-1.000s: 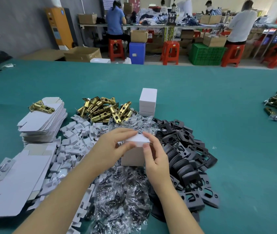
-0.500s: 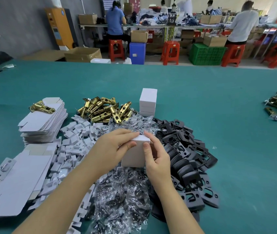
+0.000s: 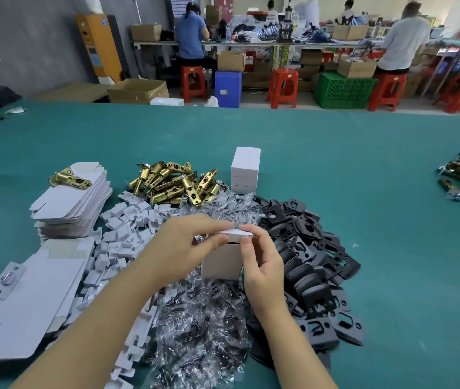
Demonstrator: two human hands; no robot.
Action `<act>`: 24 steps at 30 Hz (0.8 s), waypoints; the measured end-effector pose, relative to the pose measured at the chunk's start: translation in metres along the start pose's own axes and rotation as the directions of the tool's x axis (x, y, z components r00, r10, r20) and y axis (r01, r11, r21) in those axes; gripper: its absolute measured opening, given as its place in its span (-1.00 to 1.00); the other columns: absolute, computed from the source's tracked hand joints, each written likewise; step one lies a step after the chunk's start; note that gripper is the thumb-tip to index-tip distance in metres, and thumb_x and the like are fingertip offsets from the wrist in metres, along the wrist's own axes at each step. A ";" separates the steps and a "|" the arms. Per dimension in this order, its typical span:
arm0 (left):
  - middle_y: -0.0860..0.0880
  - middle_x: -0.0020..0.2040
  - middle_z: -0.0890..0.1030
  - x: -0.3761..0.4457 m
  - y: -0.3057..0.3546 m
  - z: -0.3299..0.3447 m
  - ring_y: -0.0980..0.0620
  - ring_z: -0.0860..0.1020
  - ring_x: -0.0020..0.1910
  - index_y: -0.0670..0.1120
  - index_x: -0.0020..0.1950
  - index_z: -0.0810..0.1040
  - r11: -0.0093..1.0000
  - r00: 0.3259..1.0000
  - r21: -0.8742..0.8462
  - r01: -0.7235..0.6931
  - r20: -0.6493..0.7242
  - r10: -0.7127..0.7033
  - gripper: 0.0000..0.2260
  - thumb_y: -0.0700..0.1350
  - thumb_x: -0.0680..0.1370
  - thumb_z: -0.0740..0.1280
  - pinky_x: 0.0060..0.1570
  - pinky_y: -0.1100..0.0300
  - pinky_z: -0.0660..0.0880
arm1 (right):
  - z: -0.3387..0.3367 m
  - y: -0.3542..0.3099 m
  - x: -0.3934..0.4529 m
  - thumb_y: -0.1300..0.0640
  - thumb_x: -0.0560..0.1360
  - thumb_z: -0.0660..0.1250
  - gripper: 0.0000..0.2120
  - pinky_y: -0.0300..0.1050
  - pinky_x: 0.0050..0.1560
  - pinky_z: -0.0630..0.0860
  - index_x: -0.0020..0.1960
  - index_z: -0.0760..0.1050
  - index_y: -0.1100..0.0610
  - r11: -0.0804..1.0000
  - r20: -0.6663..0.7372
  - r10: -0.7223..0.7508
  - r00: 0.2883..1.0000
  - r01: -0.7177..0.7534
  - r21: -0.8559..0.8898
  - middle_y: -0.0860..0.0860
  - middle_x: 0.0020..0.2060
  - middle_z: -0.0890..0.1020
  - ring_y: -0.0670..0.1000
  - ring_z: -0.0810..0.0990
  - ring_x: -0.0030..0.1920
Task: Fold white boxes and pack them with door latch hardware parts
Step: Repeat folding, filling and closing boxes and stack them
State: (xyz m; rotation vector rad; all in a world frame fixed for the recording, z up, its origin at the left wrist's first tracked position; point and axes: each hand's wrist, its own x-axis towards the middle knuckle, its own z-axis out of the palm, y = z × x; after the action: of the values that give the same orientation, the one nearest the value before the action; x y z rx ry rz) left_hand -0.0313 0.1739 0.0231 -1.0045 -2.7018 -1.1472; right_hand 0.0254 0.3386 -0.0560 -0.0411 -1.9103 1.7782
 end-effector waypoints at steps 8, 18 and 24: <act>0.36 0.21 0.57 -0.001 0.000 -0.004 0.34 0.52 0.20 0.18 0.32 0.62 1.000 0.997 -0.008 -0.024 0.067 0.024 -0.70 -0.13 0.64 0.35 0.13 0.33 0.52 | 0.000 0.001 0.003 0.02 0.64 0.24 -0.78 -0.19 0.22 0.50 0.20 0.62 -0.08 0.981 -0.042 -0.168 0.985 0.163 -0.107 -0.10 0.14 0.63 -0.01 0.59 0.23; 0.28 0.37 0.51 -0.002 -0.007 -0.009 0.42 0.36 0.39 0.31 0.34 0.54 0.999 0.994 0.029 -0.022 0.108 0.018 -0.68 -0.04 0.65 0.33 0.27 0.50 0.37 | -0.003 0.002 0.003 0.01 0.62 0.26 -0.72 -0.34 0.22 0.45 0.20 0.68 0.03 0.973 -0.017 -0.180 0.984 0.175 -0.150 -0.08 0.16 0.64 -0.11 0.59 0.22; 0.32 0.39 0.48 -0.005 -0.010 -0.007 0.38 0.40 0.38 0.30 0.39 0.49 0.997 0.994 0.058 -0.056 0.096 0.051 -0.65 -0.02 0.64 0.34 0.34 0.33 0.42 | -0.003 0.002 0.004 0.04 0.63 0.26 -0.74 -0.30 0.23 0.48 0.20 0.66 0.03 0.970 -0.019 -0.195 0.981 0.189 -0.155 -0.14 0.14 0.65 -0.11 0.60 0.22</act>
State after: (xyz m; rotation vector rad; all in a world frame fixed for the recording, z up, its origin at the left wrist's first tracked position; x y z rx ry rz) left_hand -0.0343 0.1617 0.0207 -1.1429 -2.7444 -1.0277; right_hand 0.0223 0.3430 -0.0567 0.0575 -1.9513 1.4939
